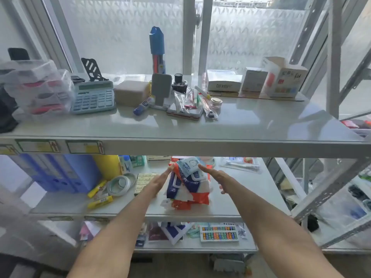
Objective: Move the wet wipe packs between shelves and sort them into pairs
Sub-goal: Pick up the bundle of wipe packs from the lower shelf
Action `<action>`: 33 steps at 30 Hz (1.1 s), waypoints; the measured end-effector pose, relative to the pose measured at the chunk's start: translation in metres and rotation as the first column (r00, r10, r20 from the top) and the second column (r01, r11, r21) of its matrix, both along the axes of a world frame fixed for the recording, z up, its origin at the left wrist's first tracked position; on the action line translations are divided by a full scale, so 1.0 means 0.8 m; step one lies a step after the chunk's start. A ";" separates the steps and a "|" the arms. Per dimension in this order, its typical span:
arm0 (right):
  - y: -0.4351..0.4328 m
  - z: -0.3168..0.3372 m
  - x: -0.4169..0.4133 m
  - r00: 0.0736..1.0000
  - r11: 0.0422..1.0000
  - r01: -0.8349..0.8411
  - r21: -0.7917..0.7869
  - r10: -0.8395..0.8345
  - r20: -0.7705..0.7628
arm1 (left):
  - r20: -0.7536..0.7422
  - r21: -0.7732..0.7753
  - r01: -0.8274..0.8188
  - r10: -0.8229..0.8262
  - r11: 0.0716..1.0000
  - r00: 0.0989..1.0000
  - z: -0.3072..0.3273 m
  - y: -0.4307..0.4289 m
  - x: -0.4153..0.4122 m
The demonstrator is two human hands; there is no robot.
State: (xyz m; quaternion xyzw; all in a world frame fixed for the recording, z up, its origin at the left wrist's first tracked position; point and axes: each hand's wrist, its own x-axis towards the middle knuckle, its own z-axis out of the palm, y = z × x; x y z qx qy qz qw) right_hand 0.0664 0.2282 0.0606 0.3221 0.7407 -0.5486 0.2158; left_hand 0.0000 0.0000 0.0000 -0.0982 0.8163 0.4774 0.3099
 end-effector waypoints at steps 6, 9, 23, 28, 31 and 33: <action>0.010 -0.038 -0.037 0.995 0.981 0.088 -0.174 -0.077 0.069 | 0.095 0.088 -0.030 0.022 0.996 0.995 -0.012 0.010 -0.022; 0.013 -0.056 -0.048 0.994 0.971 0.099 -0.220 -0.085 0.071 | 0.117 0.153 0.048 -0.067 0.987 0.991 -0.004 0.024 -0.022; 0.031 -0.126 -0.095 0.985 0.937 0.098 -0.336 -0.042 0.169 | 0.198 0.341 0.056 -0.130 0.938 0.972 -0.064 0.031 -0.068; 0.018 -0.094 -0.082 0.986 0.941 0.139 -0.308 -0.102 0.134 | 0.169 0.319 0.014 -0.071 0.948 0.983 -0.100 0.037 -0.094; 0.020 -0.099 -0.083 0.977 0.933 0.164 -0.319 -0.109 0.185 | 0.180 0.287 -0.028 -0.025 0.958 0.983 -0.103 0.040 -0.096; 0.018 -0.097 -0.088 0.973 0.911 0.161 -0.380 -0.081 0.217 | 0.182 0.301 -0.011 -0.046 0.954 0.982 -0.098 0.040 -0.095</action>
